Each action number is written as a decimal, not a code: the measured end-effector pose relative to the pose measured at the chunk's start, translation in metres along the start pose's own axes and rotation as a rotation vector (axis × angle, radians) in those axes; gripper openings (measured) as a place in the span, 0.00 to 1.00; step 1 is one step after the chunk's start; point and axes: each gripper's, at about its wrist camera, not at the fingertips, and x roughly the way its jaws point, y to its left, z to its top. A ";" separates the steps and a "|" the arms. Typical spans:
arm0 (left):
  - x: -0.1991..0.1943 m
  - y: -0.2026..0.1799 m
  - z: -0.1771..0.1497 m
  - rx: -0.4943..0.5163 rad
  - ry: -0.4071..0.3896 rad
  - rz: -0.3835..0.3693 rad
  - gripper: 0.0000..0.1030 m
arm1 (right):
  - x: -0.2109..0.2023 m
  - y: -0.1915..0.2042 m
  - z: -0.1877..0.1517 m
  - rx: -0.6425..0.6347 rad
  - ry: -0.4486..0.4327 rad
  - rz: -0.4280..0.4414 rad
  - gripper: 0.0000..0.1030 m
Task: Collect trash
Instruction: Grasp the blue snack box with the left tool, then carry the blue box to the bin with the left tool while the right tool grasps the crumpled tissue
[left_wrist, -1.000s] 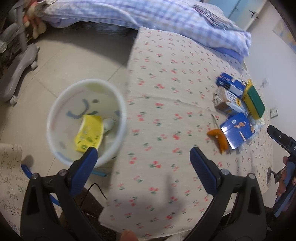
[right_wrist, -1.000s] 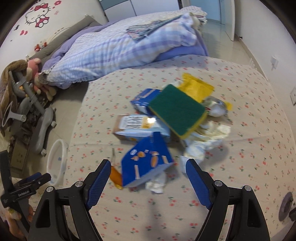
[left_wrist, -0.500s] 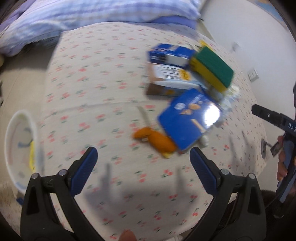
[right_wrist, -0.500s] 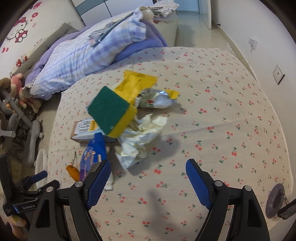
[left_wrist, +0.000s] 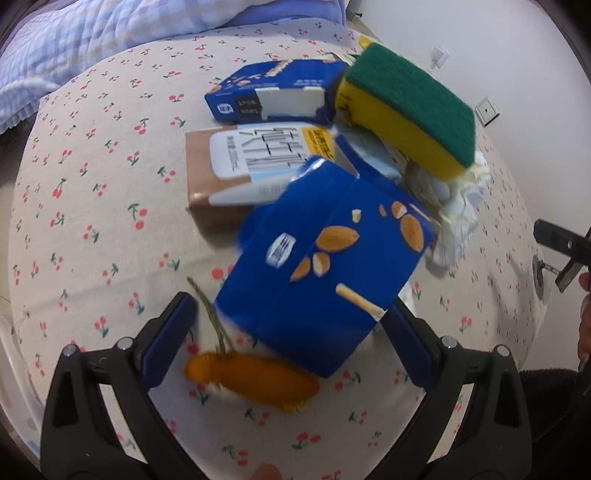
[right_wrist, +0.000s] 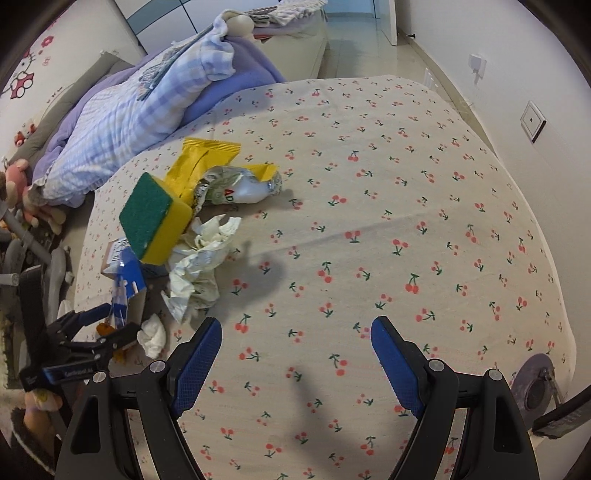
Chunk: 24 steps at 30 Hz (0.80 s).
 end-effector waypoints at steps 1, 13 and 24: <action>0.000 0.000 0.001 0.000 -0.007 -0.005 0.96 | 0.001 -0.001 0.001 0.001 0.002 -0.001 0.82; -0.021 0.008 -0.005 0.005 -0.034 -0.010 0.74 | 0.017 0.026 0.011 -0.024 0.032 0.033 0.82; -0.059 0.024 -0.016 -0.106 -0.102 -0.005 0.74 | 0.049 0.077 0.021 -0.044 0.073 0.105 0.82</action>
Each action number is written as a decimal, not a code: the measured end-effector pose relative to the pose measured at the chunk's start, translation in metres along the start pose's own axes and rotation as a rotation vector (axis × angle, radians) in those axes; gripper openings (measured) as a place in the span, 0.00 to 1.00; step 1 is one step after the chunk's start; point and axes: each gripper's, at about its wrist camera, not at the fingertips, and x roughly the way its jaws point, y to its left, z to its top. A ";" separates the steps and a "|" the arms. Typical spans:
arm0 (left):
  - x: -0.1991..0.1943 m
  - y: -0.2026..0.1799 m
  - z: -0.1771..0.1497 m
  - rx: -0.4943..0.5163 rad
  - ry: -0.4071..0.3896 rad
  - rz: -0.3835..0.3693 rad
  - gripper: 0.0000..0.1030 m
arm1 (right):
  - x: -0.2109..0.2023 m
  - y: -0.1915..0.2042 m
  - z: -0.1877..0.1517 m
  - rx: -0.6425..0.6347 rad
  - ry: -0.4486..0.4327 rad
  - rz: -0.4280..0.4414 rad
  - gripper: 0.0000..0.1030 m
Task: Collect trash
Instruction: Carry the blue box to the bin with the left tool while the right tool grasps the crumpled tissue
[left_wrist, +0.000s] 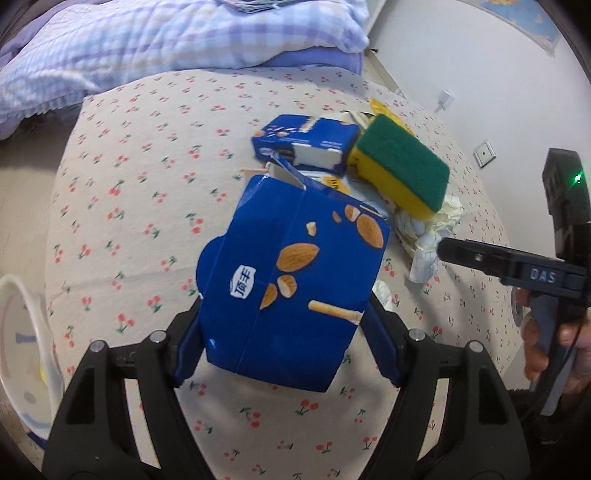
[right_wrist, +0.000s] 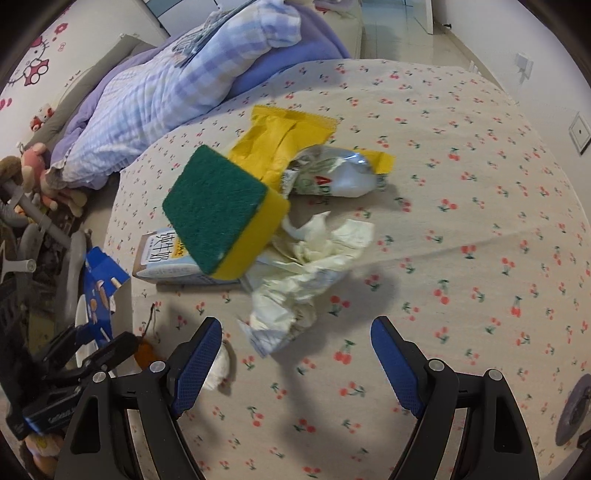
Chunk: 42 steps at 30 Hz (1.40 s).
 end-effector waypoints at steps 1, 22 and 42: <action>-0.001 0.002 -0.001 -0.010 0.004 0.006 0.74 | 0.003 0.003 0.001 0.003 0.002 0.006 0.82; -0.049 0.040 -0.030 -0.139 -0.015 0.039 0.74 | -0.037 -0.011 -0.015 0.075 -0.053 0.171 0.30; -0.110 0.149 -0.069 -0.368 -0.095 0.124 0.74 | -0.051 0.093 -0.025 -0.105 -0.076 0.277 0.30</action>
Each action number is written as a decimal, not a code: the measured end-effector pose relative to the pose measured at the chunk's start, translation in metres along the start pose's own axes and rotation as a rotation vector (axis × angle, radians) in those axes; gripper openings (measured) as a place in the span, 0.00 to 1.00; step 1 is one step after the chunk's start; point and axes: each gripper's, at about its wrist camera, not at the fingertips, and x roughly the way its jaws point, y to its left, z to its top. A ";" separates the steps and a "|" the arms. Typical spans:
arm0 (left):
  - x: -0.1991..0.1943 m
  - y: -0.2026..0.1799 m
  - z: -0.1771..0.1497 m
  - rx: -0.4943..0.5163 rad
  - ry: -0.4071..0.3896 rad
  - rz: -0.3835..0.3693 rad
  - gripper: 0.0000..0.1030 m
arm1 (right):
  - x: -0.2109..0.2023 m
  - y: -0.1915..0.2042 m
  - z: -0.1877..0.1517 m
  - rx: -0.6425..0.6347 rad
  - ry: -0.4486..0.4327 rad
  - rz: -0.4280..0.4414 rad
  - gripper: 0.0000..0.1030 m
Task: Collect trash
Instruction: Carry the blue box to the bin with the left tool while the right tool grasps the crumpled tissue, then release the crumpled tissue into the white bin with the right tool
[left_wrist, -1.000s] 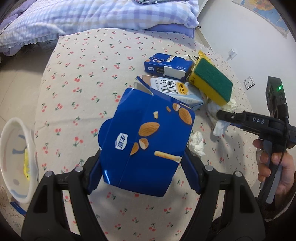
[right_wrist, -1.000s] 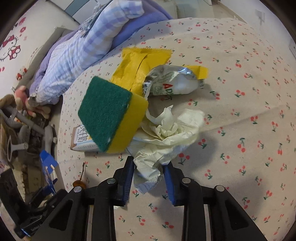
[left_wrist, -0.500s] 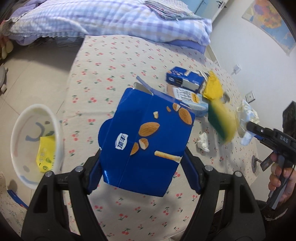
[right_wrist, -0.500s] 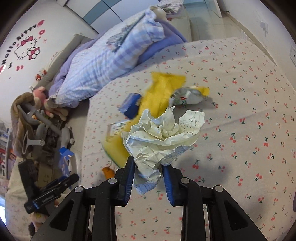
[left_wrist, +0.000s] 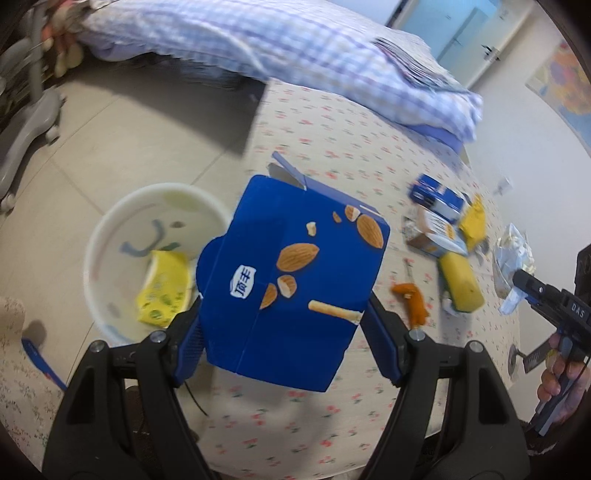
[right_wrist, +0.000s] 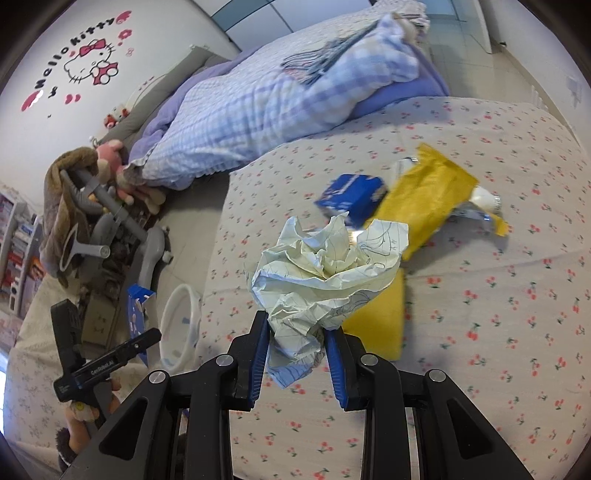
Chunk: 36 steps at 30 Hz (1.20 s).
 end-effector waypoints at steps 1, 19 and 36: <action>-0.002 0.009 -0.001 -0.015 -0.004 0.008 0.74 | 0.004 0.007 0.000 -0.011 0.006 0.004 0.30; -0.009 0.093 -0.002 -0.138 -0.054 0.223 0.94 | 0.097 0.136 -0.010 -0.173 0.100 0.085 0.30; -0.025 0.136 -0.027 -0.158 -0.022 0.301 0.95 | 0.178 0.204 -0.039 -0.276 0.211 0.128 0.32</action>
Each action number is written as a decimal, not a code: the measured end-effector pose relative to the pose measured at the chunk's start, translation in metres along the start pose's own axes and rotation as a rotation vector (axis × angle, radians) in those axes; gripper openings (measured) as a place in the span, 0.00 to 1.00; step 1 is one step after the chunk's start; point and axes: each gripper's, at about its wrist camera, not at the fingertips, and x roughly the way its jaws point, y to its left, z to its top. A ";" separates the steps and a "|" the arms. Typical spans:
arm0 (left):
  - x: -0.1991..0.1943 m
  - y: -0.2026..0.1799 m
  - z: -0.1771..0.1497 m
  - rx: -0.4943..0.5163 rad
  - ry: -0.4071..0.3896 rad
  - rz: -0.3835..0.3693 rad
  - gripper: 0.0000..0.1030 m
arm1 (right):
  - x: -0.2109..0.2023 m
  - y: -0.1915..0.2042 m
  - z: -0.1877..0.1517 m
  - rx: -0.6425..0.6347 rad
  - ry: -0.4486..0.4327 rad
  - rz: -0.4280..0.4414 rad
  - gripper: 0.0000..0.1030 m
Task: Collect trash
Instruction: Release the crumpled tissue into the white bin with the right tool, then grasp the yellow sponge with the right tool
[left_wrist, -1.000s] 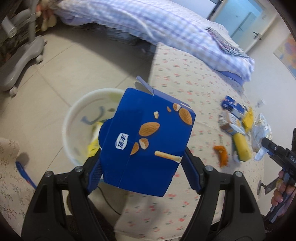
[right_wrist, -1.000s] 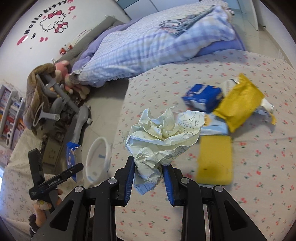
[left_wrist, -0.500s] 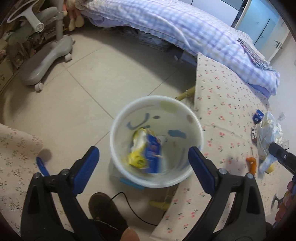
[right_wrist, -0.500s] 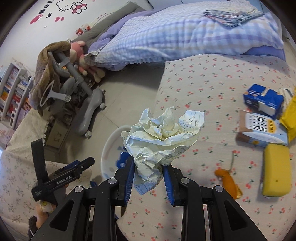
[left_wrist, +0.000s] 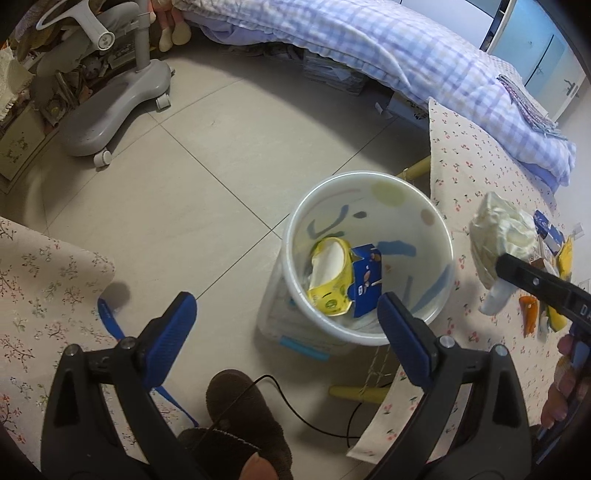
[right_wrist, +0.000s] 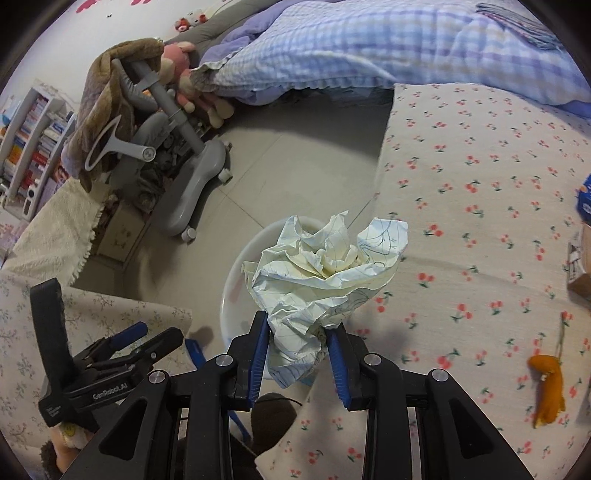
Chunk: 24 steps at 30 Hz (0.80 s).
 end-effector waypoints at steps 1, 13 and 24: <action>0.000 0.001 -0.001 0.001 0.000 0.001 0.95 | 0.003 0.002 0.000 -0.003 0.002 0.001 0.32; -0.005 0.008 -0.005 0.000 -0.003 -0.003 0.95 | 0.003 0.006 0.002 -0.011 0.000 0.013 0.72; -0.006 -0.014 -0.006 0.040 0.014 -0.035 0.95 | -0.042 -0.018 -0.008 -0.044 -0.066 -0.139 0.73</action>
